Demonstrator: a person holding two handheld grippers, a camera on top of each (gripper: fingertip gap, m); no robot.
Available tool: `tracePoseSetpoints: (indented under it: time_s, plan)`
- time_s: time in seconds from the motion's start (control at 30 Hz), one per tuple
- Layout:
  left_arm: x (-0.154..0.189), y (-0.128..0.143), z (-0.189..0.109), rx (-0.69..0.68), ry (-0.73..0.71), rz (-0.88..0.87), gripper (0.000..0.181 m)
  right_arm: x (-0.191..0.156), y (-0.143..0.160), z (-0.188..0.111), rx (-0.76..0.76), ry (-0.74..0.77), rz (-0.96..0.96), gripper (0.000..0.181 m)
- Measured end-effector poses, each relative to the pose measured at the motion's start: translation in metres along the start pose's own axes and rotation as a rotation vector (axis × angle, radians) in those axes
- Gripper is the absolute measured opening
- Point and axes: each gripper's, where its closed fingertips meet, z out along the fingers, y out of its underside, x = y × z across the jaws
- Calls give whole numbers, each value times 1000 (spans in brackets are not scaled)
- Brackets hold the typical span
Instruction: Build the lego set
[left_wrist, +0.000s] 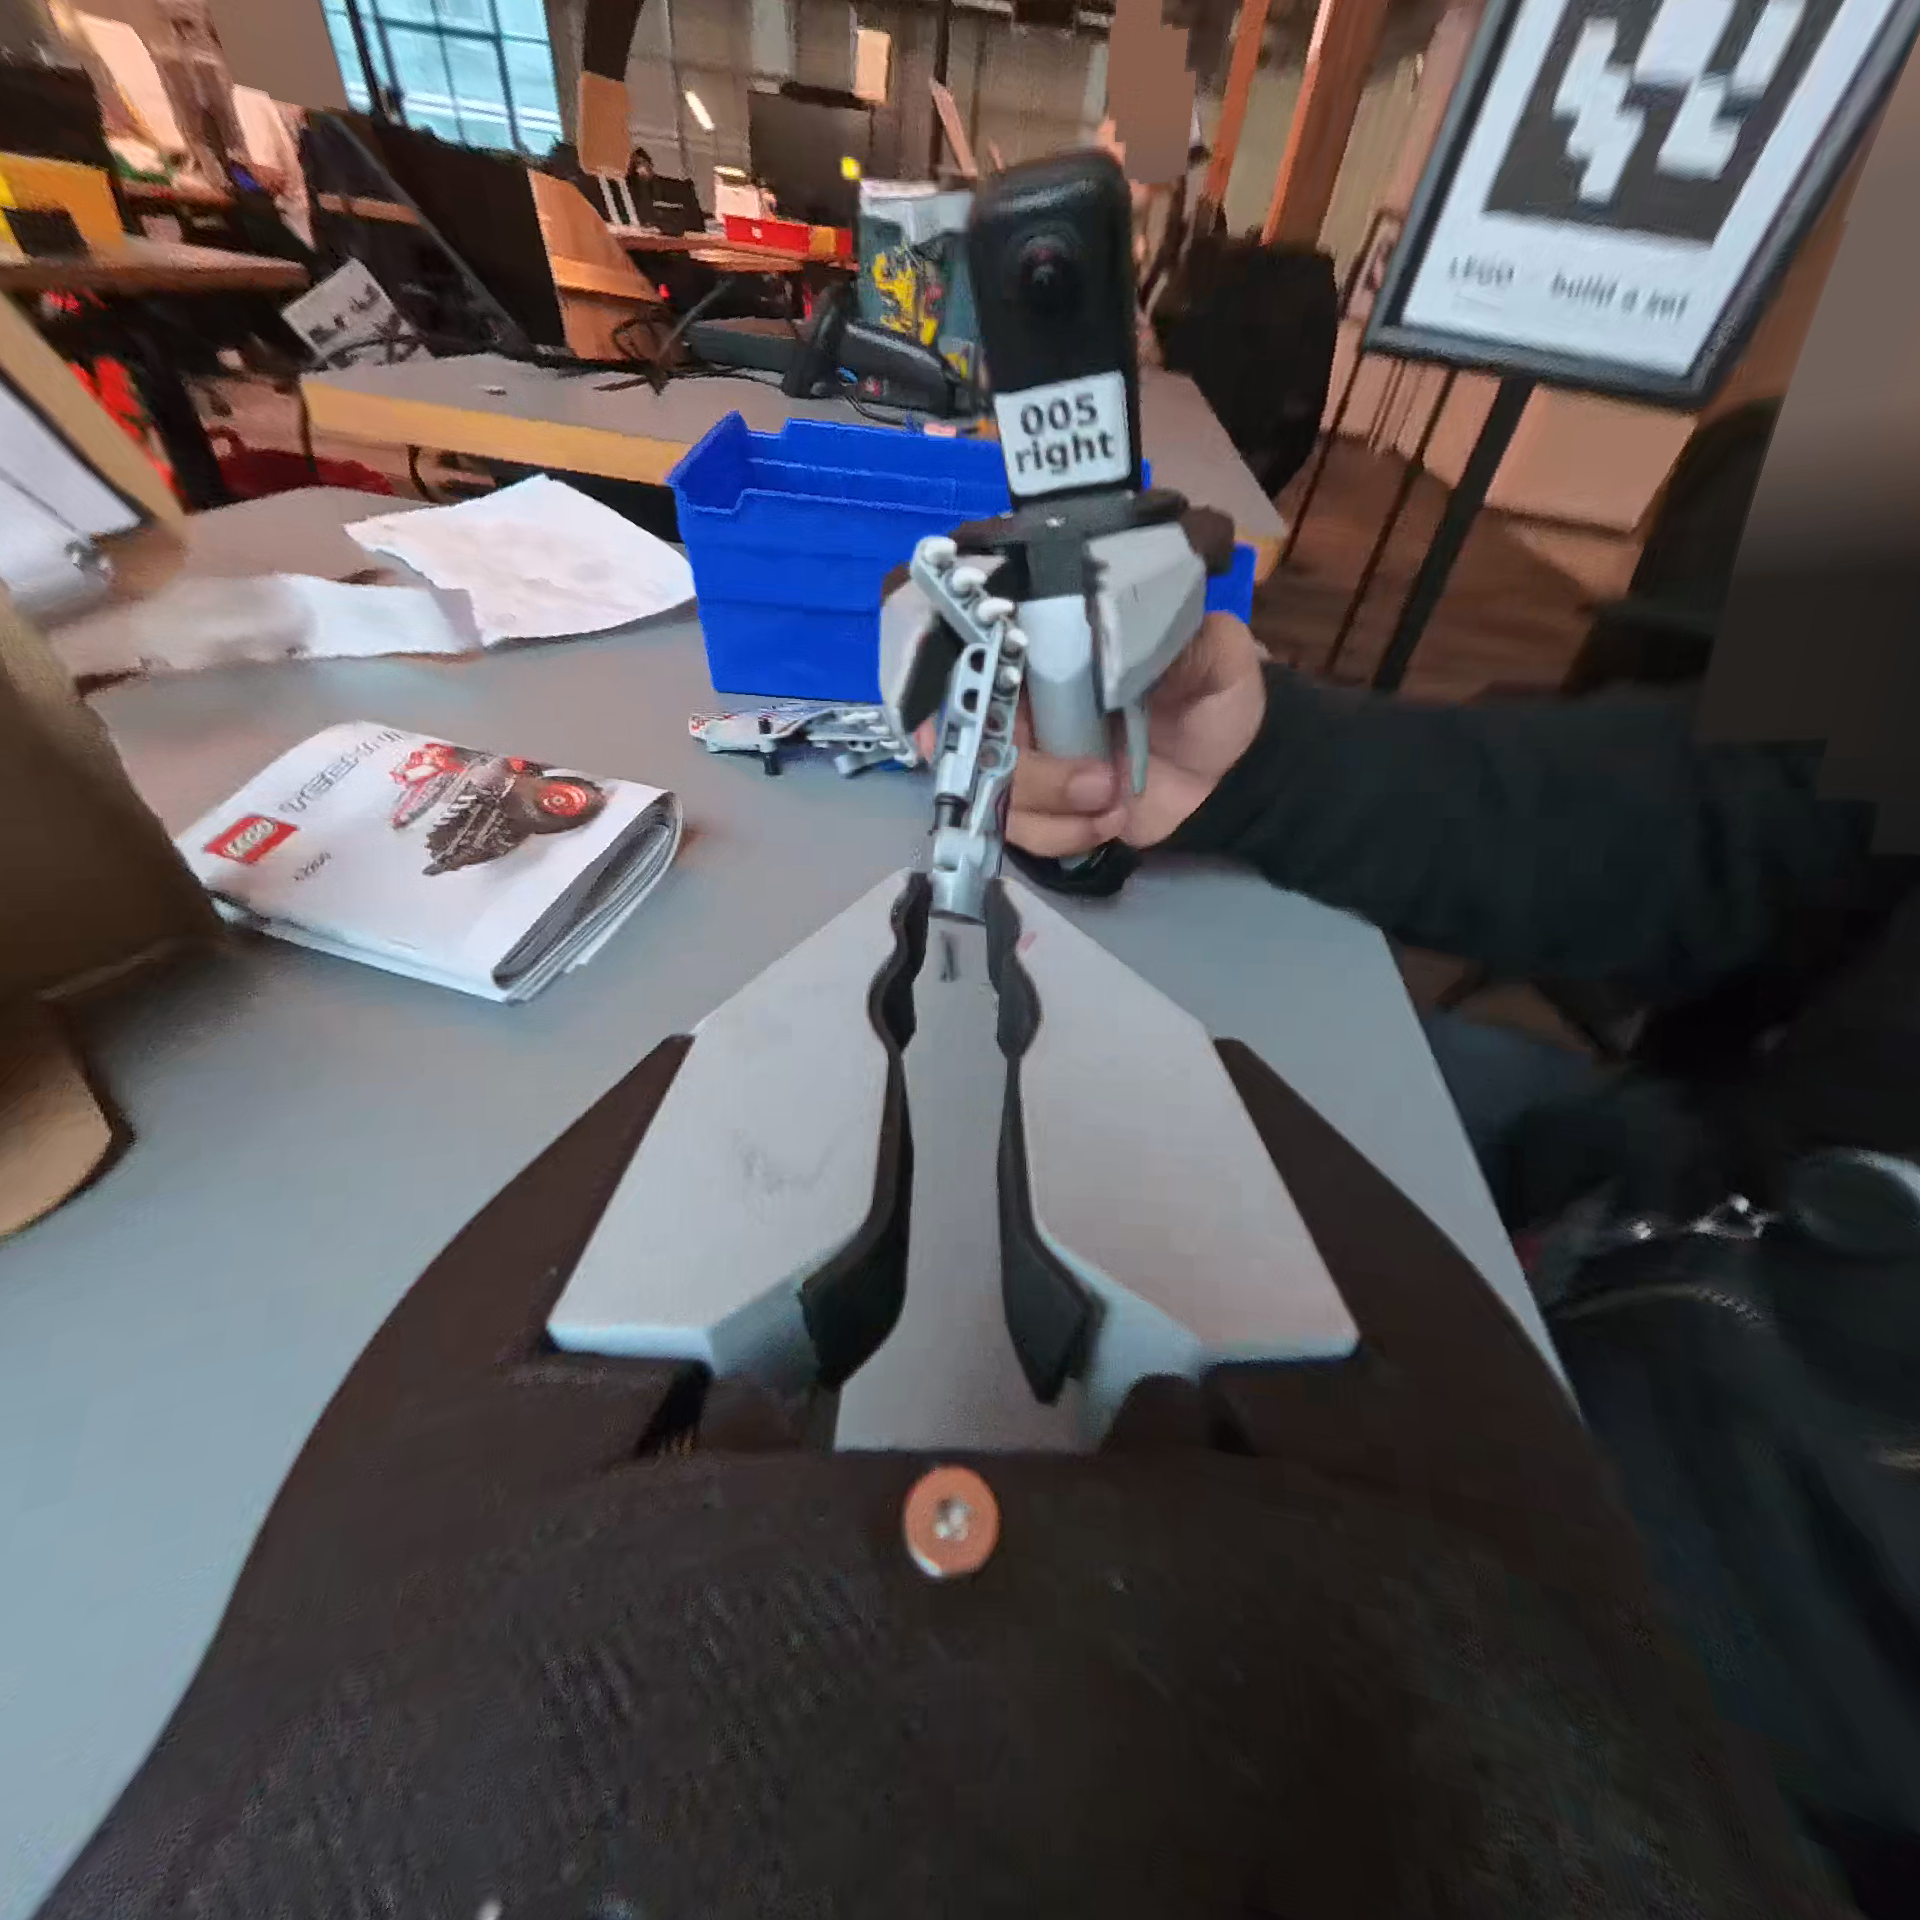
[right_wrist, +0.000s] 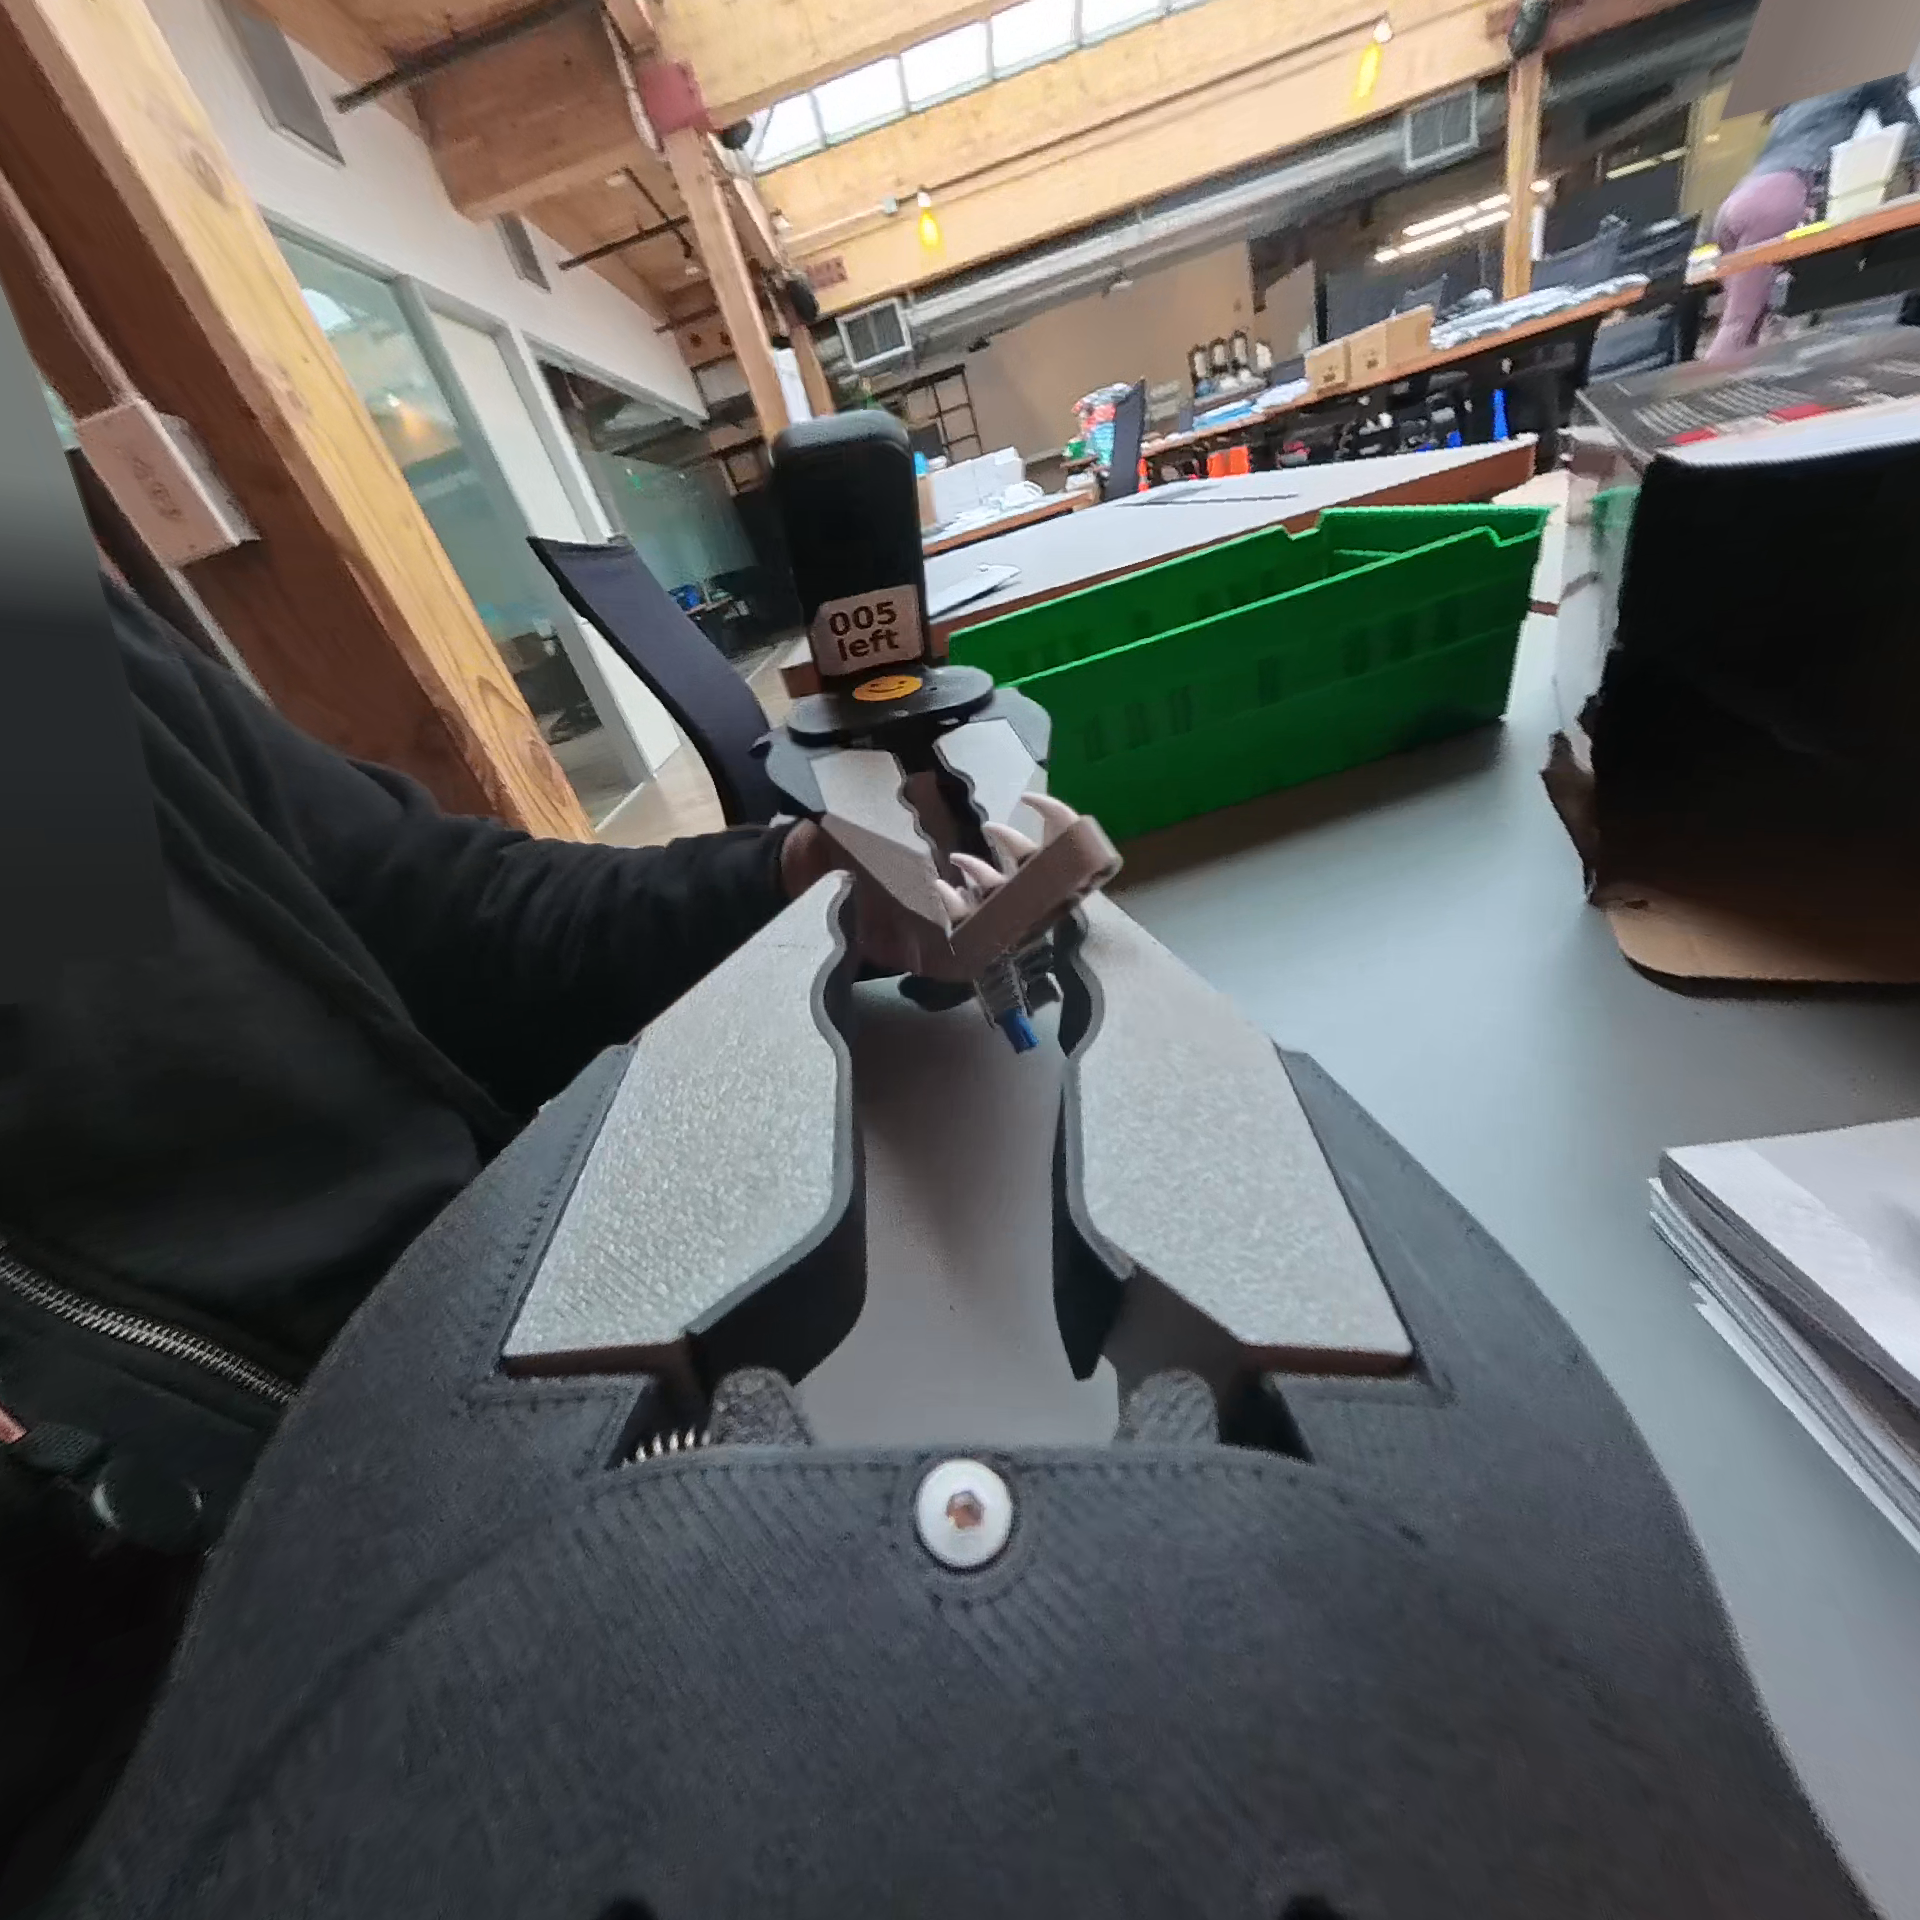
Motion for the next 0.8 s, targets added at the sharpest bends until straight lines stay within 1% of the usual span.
tracePoseSetpoints:
  time_s: [0.03, 0.07, 0.17, 0.23, 0.27, 0.33, 0.37, 0.43, 0.47, 0.53, 0.57, 0.6, 0.63, 0.7, 0.8]
  plan:
    - [-2, -1, -1, 13, 3, -32, 8, 4, 2, 0, -10, 20, 7, 28]
    - [-2, 0, -1, 9, 22, -53, 8, 7, 4, 0, -22, 38, 14, 17]
    - [2, 19, 7, -72, 80, -138, 9, 14, 13, 4, -74, 61, 61, 14]
    - [-2, 26, 9, -116, 69, -163, 9, 20, 17, 6, -91, 86, 97, 14]
    - [-3, 24, 8, -103, 57, -145, 11, 22, 18, 6, -95, 89, 131, 14]
    - [-6, 17, 6, -63, 30, -115, 23, 26, 22, 7, -111, 94, 192, 14]
    - [-5, 17, 6, -61, 31, -110, 24, 24, 23, 8, -119, 81, 216, 14]
    - [1, 18, 8, -73, 63, -98, 17, 24, 26, 11, -138, 87, 234, 14]
    - [3, 20, 10, -85, 60, -79, 18, 25, 28, 12, -148, 94, 248, 14]
    - [2, 23, 13, -108, 19, -12, 9, 24, 29, 13, -148, 74, 308, 13]
    - [1, 21, 13, -102, -6, 17, 7, 27, 30, 13, -149, 81, 338, 13]
    - [-1, 18, 13, -86, -27, 34, 1, 33, 34, 12, -160, 112, 354, 13]
    - [-2, 14, 11, -64, -37, 33, 0, 36, 37, 10, -173, 128, 357, 13]
    - [2, 14, 11, -57, 2, 14, 3, 32, 33, 11, -157, 103, 353, 13]
    - [6, 24, 17, -112, 31, -1, 15, 33, 38, 13, -188, 118, 347, 13]
